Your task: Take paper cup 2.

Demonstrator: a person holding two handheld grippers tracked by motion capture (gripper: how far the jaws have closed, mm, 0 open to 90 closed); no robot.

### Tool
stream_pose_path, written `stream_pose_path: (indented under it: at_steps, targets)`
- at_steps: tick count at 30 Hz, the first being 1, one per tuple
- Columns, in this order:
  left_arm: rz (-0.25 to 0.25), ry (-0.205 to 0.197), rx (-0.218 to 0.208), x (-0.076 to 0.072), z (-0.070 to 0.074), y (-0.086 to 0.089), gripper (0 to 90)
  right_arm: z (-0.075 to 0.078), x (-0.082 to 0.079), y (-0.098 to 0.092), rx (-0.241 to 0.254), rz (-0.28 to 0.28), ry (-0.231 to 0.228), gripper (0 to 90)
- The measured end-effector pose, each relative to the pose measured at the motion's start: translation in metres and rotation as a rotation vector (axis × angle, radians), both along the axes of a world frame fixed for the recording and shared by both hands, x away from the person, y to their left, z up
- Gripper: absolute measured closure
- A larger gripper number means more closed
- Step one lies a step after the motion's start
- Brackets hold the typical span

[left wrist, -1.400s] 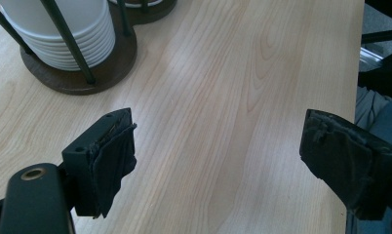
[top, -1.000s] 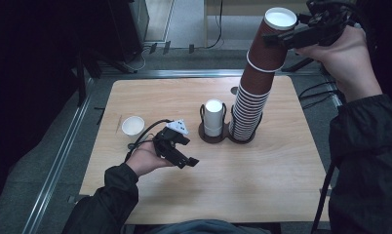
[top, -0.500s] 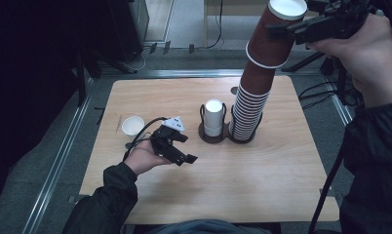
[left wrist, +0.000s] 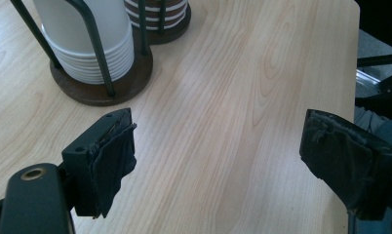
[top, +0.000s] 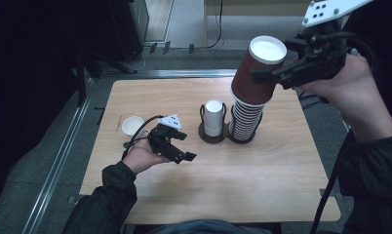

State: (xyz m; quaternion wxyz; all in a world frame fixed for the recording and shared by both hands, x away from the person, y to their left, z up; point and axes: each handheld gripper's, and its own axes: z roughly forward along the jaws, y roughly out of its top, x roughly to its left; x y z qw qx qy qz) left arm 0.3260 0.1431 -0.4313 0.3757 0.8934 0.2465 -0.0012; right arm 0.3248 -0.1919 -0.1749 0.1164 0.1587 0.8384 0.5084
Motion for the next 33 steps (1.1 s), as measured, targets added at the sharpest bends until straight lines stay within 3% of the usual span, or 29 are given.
stream_pose_path:
  at_steps: [7,18,22,25,33]
  targets:
    - [0.01,-0.004,-0.008,0.002,0.001,0.004,12.9,-0.031,-0.01,0.006,-0.019,0.036,0.018,20.9]
    - [-0.023,-0.026,0.001,-0.001,0.0,0.005,13.0,-0.085,-0.018,0.015,-0.007,0.082,0.042,21.0]
    - [-0.011,-0.023,-0.003,0.0,0.0,0.008,13.0,-0.109,-0.018,0.022,-0.019,0.089,0.061,21.0]
    - [-0.005,-0.025,-0.006,0.0,0.0,0.01,13.0,-0.125,-0.017,0.027,-0.044,0.072,0.047,21.0]
    - [-0.008,-0.029,-0.013,0.0,-0.002,0.013,13.0,-0.163,-0.014,0.036,-0.043,0.077,0.069,21.0]
